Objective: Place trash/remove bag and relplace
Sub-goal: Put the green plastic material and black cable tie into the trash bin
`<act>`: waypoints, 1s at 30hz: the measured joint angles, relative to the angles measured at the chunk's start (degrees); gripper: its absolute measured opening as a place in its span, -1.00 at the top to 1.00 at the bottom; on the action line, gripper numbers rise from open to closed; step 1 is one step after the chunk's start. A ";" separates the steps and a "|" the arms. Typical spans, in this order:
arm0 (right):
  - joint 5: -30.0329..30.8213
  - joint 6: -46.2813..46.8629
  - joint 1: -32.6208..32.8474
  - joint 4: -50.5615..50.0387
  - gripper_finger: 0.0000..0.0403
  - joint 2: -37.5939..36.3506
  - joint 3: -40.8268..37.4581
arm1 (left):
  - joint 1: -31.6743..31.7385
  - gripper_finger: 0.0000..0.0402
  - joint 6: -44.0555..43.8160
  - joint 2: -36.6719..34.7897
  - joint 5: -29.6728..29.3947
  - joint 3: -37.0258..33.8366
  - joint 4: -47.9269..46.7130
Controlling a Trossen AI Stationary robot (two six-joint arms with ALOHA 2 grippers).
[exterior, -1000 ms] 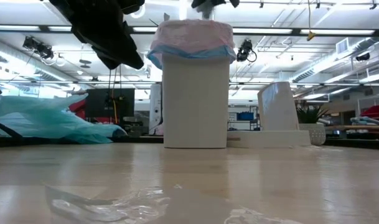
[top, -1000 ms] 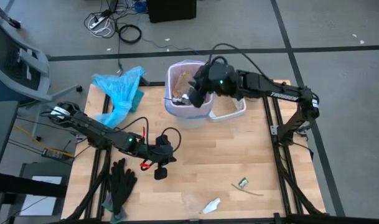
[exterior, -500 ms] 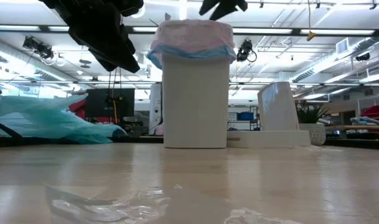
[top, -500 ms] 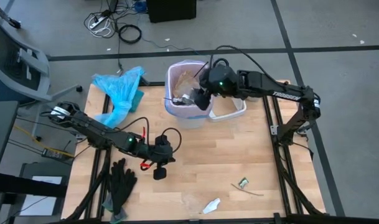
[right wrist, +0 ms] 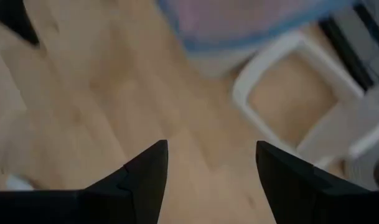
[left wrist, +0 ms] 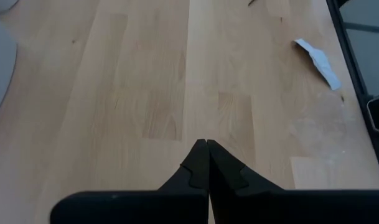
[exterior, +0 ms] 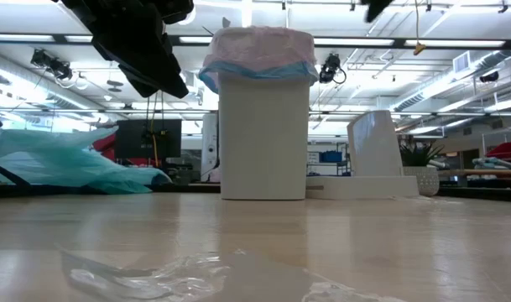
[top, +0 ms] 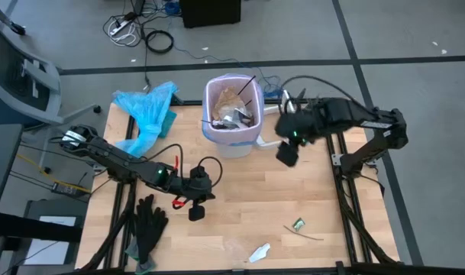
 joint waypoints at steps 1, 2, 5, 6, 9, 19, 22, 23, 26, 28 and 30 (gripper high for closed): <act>0.50 2.42 1.99 -1.31 -0.13 -0.24 -0.53 | 0.00 1.00 -0.91 0.00 -0.02 0.00 0.06; 0.75 4.79 4.14 -2.41 -0.13 -0.42 -1.42 | 0.00 1.00 -1.69 0.00 -0.02 0.00 0.06; 1.76 11.81 11.90 -3.65 -0.13 -0.35 -5.46 | -0.04 1.00 -2.94 0.00 -0.02 0.00 0.85; 2.08 14.17 14.71 -3.53 -0.13 -0.31 -7.33 | -0.04 1.00 -3.13 0.00 -0.02 0.00 1.05; 2.14 22.08 23.23 -1.25 -0.13 -0.31 -13.90 | -0.04 1.00 -3.44 0.00 -0.02 0.00 1.57; 5.69 45.66 45.96 23.68 -0.13 0.53 -34.08 | -0.07 1.00 -2.34 0.00 -0.04 0.00 3.64; 5.56 44.30 48.93 31.29 -0.13 2.55 -38.44 | -0.07 1.00 -2.33 0.00 -0.05 0.00 3.79; 5.50 43.32 49.53 33.65 -0.13 3.51 -39.43 | -0.09 1.00 -2.31 0.00 -0.06 0.00 3.86; 4.46 40.27 50.59 37.33 -0.13 7.08 -41.17 | -0.46 1.00 -2.30 0.00 -0.10 0.00 4.12; 4.29 37.61 50.61 37.35 -0.13 9.40 -41.18 | -0.78 1.00 -2.27 0.00 -0.29 0.00 4.13; 4.24 35.04 50.61 37.36 -0.13 11.42 -41.18 | -1.12 1.00 -2.25 0.00 -0.65 0.00 4.15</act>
